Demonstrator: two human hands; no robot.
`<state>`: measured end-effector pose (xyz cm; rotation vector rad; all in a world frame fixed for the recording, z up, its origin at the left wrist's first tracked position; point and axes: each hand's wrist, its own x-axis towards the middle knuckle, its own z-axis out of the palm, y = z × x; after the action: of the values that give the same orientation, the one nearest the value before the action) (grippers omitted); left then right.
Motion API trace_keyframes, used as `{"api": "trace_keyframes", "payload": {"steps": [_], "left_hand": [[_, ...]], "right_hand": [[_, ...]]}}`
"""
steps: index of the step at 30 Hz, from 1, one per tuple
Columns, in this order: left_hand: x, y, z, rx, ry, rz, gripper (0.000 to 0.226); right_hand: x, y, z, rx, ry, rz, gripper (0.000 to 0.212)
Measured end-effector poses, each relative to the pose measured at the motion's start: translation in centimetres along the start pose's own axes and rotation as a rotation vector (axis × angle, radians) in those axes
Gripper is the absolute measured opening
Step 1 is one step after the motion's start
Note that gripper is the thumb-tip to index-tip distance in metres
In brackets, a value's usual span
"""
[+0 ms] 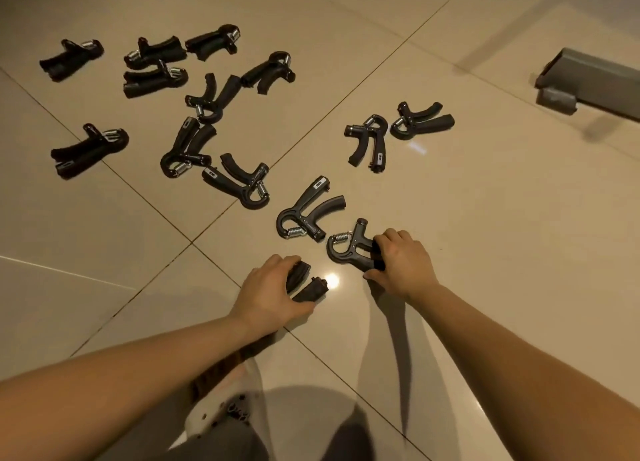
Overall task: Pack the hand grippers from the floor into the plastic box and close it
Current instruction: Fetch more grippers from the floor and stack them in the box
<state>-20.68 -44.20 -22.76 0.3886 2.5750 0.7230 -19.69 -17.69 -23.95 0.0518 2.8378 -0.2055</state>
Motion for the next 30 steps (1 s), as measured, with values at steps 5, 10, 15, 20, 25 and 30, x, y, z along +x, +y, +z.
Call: {"api": "trace_keyframes", "payload": {"steps": [5,10,15,20,25,30], "left_hand": [[-0.1,2.7,-3.4,-0.163,-0.003,0.088,0.091],[-1.3,9.6,-8.5,-0.124,0.003,0.262,0.092],[-5.3,18.4,-12.8,-0.020,0.042,0.451,0.091],[-11.4,28.4,-16.1,0.159,0.021,0.660,0.088],[-17.9,38.5,-17.0,0.271,0.001,0.825,0.086],[-22.9,45.5,-15.0,0.232,-0.014,0.941,0.075]], "right_hand": [[-3.1,2.1,-3.4,0.062,0.004,0.055,0.054],[-8.7,4.2,-11.6,0.015,0.154,0.073,0.058],[-17.8,5.9,-18.8,0.011,0.258,0.093,0.059],[-28.4,8.1,-24.7,-0.045,0.333,0.135,0.061],[-39.3,10.1,-29.0,-0.074,0.411,0.192,0.064],[-47.8,12.1,-31.9,-0.119,0.397,0.278,0.061]]}}
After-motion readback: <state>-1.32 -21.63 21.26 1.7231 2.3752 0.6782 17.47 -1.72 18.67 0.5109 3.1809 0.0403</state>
